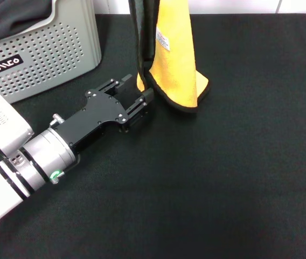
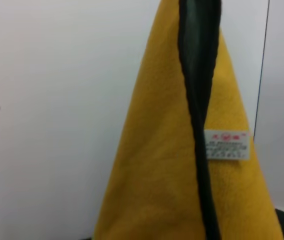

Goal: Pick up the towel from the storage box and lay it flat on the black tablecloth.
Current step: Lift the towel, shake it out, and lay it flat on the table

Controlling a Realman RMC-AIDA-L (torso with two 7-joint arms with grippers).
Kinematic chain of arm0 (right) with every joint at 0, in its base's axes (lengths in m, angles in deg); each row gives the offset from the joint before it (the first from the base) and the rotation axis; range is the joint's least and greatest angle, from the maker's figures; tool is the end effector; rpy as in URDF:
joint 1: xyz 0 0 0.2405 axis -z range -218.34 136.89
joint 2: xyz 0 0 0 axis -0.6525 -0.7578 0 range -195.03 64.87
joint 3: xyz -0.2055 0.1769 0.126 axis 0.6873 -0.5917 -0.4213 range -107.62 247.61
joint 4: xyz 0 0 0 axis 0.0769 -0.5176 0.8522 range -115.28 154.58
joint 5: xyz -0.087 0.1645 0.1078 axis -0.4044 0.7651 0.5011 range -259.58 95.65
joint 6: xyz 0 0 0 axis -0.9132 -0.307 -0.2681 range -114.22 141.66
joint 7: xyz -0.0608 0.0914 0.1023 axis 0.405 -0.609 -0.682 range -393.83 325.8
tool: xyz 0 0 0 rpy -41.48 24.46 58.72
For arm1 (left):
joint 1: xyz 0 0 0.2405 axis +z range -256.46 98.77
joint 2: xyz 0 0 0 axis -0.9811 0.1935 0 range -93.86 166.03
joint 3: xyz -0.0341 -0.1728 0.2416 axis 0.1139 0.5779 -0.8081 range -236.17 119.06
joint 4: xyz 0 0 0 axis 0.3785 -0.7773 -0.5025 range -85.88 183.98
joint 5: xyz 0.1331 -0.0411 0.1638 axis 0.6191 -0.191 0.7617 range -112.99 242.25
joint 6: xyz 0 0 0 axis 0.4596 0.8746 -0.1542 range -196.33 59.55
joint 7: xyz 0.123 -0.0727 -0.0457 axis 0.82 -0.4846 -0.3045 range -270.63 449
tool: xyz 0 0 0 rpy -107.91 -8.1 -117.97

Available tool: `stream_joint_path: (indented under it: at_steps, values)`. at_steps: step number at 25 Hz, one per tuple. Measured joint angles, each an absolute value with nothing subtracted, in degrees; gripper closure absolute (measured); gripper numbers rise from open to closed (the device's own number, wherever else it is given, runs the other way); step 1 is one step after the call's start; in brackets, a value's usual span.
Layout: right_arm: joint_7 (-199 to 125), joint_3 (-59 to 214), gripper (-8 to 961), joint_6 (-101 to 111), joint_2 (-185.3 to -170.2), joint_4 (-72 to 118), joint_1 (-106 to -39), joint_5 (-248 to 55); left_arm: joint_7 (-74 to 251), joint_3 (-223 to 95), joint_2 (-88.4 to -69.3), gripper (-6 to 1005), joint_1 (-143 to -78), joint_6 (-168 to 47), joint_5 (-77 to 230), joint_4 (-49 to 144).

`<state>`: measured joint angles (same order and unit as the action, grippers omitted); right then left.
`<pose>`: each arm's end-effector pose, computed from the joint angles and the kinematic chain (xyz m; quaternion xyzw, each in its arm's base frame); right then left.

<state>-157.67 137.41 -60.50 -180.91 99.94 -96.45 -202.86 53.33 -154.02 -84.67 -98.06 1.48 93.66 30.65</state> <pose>-0.0171 0.4523 0.0395 -0.9627 -0.0242 0.1514 0.2230 -0.3106 0.3132 -0.0969 -0.8416 -0.2007 -0.3675 0.3413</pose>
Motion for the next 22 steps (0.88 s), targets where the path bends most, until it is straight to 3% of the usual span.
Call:
stream_joint_path:
  at_steps: [22]
  values:
    - [-157.68, 137.49, 881, -61.19, -180.82, 100.08, -96.32, -200.30, 53.34, -159.78, -84.67, 451, -98.83, -4.58, 84.55, 30.76]
